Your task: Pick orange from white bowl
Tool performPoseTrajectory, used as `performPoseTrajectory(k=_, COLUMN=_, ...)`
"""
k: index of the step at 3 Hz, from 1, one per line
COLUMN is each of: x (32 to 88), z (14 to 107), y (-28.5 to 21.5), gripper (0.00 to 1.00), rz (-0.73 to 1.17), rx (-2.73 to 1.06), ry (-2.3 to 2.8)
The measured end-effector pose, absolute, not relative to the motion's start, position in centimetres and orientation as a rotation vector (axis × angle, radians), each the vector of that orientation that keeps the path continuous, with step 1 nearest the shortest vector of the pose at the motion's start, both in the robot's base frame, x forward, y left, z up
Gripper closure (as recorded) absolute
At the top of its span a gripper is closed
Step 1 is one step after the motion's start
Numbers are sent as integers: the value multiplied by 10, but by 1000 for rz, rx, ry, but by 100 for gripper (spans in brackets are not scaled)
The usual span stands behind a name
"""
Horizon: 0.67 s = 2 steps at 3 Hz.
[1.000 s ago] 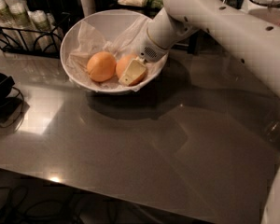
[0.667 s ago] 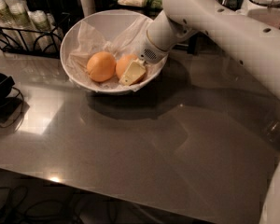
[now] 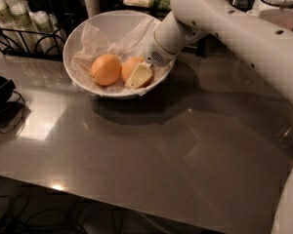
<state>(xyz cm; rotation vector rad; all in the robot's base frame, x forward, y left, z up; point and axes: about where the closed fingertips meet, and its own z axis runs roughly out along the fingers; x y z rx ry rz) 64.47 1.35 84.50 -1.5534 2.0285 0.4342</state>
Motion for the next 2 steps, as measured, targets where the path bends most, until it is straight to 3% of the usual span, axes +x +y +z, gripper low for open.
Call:
performPoseTrajectory(k=1, x=640, z=864, y=14, gripper=98, rz=455, rx=-1544, ry=1979)
performPoseTrajectory(k=2, x=628, z=918, y=9, gripper=100, rz=469, rx=-1514, ry=1851)
